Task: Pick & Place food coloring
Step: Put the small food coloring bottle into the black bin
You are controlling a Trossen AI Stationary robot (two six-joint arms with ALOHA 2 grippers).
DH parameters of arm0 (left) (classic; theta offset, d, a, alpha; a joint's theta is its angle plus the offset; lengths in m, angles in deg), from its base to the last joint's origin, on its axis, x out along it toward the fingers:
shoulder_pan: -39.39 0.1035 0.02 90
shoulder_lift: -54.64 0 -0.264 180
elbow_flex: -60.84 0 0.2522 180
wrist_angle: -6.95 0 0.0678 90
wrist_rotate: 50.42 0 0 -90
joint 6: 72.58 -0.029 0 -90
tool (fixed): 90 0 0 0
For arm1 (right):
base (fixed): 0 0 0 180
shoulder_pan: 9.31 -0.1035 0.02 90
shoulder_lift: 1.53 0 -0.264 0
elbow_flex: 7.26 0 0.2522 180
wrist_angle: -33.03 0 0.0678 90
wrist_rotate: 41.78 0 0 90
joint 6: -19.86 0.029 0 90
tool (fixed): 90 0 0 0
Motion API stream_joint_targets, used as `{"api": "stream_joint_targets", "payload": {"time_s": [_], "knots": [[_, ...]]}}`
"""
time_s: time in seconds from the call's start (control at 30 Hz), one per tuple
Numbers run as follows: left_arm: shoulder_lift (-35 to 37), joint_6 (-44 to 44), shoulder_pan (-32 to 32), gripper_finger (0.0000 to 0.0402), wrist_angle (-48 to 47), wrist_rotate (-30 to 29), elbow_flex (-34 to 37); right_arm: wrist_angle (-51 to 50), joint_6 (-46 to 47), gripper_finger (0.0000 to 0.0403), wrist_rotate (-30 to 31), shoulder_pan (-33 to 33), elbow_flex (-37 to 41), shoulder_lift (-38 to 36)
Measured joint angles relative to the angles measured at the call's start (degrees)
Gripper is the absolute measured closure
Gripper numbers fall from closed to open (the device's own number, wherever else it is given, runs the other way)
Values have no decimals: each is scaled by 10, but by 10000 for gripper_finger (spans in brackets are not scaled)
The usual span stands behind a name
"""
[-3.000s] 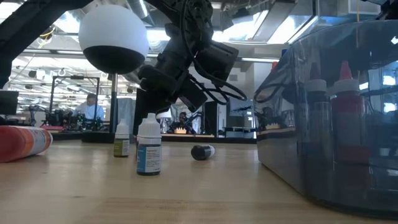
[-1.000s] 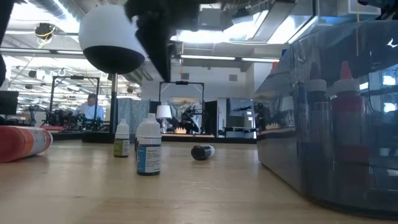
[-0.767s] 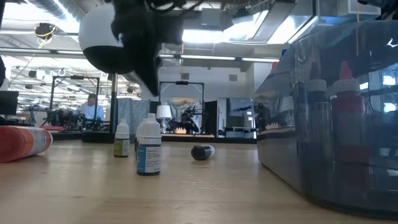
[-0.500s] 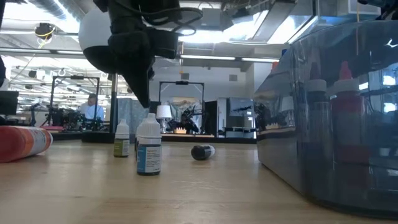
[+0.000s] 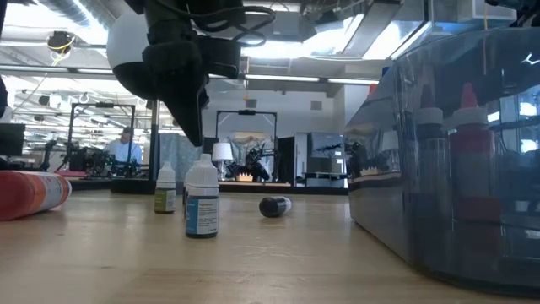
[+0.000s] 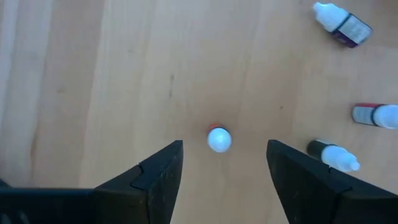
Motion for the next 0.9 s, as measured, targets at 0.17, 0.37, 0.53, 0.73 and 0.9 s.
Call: {"api": "stream_joint_targets", "payload": {"time_s": [0.17,0.37,0.53,0.73,0.9], "knots": [[-15,19,1,180,13,2,0,0,0,176,0,0,0,0],[-51,18,-2,180,13,-2,0,1,0,176,0,0,0,0],[-70,15,-2,180,18,-1,0,3,0,176,0,0,0,0],[-75,14,-2,188,17,-4,0,3,-1,176,0,0,0,0],[-75,14,-2,216,17,-7,0,3,-2,176,0,0,0,0]]}}
